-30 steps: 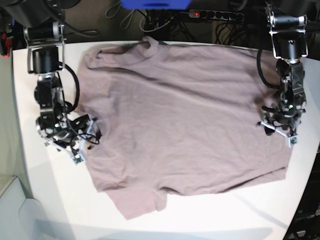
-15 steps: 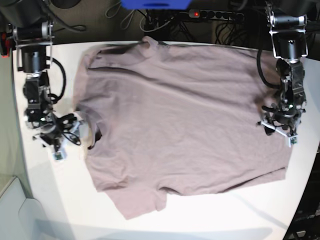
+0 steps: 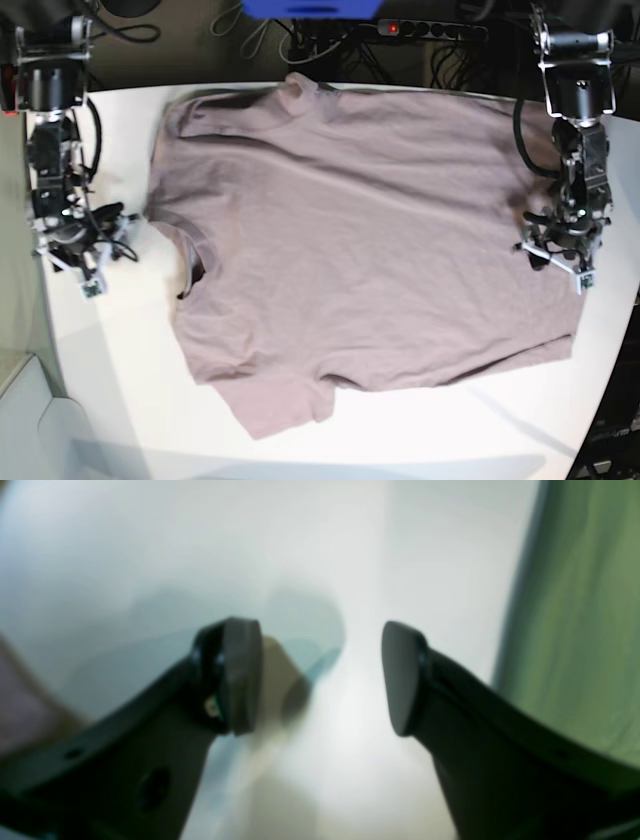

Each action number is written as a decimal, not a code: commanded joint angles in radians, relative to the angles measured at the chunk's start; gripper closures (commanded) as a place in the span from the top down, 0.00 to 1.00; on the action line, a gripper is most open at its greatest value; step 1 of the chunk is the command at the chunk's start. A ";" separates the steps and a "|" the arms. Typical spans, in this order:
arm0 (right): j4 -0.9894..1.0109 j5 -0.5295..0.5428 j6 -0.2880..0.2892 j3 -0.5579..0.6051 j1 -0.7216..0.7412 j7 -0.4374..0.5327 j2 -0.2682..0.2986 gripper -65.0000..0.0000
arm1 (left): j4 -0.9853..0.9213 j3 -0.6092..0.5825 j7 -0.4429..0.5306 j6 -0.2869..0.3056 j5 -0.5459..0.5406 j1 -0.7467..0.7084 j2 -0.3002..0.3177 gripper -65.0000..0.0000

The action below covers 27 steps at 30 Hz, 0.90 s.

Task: Layout the t-shirt on the table in an organized manner, then fold the t-shirt properly
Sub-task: 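Grasp the sleeve near the right gripper and tug it outward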

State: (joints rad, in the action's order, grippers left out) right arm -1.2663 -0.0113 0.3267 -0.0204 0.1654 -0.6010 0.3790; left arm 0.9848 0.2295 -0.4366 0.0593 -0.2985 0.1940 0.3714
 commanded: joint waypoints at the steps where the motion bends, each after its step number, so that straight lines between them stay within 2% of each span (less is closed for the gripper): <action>1: -0.049 0.012 -0.002 -0.003 0.027 0.036 -0.004 0.59 | 0.015 0.005 0.022 -0.002 -0.001 0.022 0.018 0.56; 7: -0.074 0.010 -0.002 0.000 0.059 -0.003 -0.071 0.59 | 0.015 0.005 0.022 -0.002 -0.001 0.017 0.018 0.56; 10: -0.069 0.010 -0.001 0.001 0.075 -0.021 -0.085 0.59 | 0.013 0.005 0.022 -0.002 -0.001 0.015 0.018 0.56; 15: -0.071 0.010 -0.001 0.069 0.076 -0.021 -0.099 0.59 | 0.013 0.005 0.022 -0.002 -0.001 0.015 0.022 0.56; 18: -0.069 0.010 -0.001 0.072 0.069 -0.021 -0.134 0.59 | 0.013 0.005 0.022 -0.002 -0.001 0.015 0.024 0.56; 27: -0.054 0.010 -0.001 0.072 0.052 -0.017 -0.140 0.59 | 0.013 0.003 0.022 -0.002 -0.001 0.020 0.024 0.56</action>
State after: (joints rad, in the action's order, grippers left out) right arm -1.3087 -0.0032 0.3325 0.0555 0.1955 -0.6350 0.2276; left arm 0.9852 0.2291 -0.4339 0.0597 -0.2993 0.1925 0.3771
